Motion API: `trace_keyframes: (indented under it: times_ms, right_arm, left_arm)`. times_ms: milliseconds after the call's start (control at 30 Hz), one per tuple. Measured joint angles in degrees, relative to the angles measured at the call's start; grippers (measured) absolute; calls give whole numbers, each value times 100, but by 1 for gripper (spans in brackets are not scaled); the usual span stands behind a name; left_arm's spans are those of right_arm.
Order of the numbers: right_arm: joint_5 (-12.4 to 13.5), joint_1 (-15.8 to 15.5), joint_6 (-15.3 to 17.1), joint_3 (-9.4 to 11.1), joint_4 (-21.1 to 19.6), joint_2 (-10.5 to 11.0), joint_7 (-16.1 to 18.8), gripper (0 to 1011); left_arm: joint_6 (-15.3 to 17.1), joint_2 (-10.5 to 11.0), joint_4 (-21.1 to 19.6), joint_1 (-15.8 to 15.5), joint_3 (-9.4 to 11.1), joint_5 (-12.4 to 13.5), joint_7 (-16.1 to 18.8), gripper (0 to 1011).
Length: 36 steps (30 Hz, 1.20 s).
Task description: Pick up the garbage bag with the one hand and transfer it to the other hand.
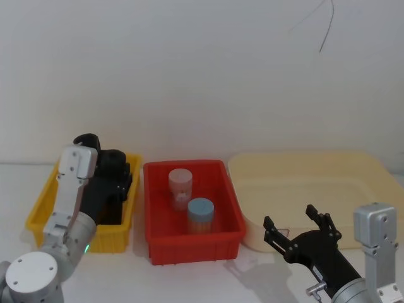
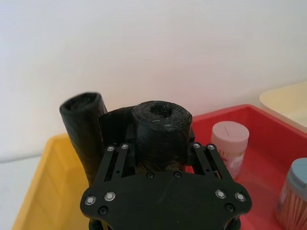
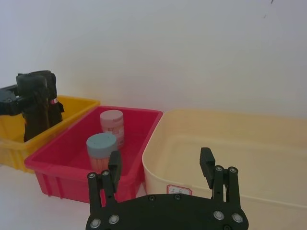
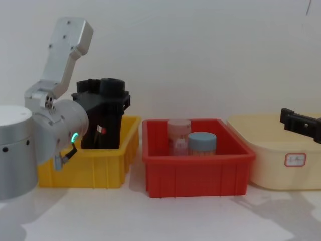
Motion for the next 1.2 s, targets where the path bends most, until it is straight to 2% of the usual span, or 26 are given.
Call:
trace_keyframes:
  times_ms: [267,600,833,967,1200]
  right_arm:
    - [0,0,0,0,0,0,0,1000]
    - [0,0,0,0,0,0,0,1000]
    - [0,0,0,0,0,0,0,1000]
    - [0,0,0,0,0,0,0,1000]
    - [0,0,0,0,0,0,0,1000]
  left_arm:
    - [51,153,-338,-19,93,246,-64,508]
    - [78,375,-853,-143,265,415,-502,508]
    - [72,411,-1029,-239,352,394,-854,508]
    - [55,397,-1110,-330,436,296,-1185,508]
    - [33,321,-1127,-446,535,136,-1572,508]
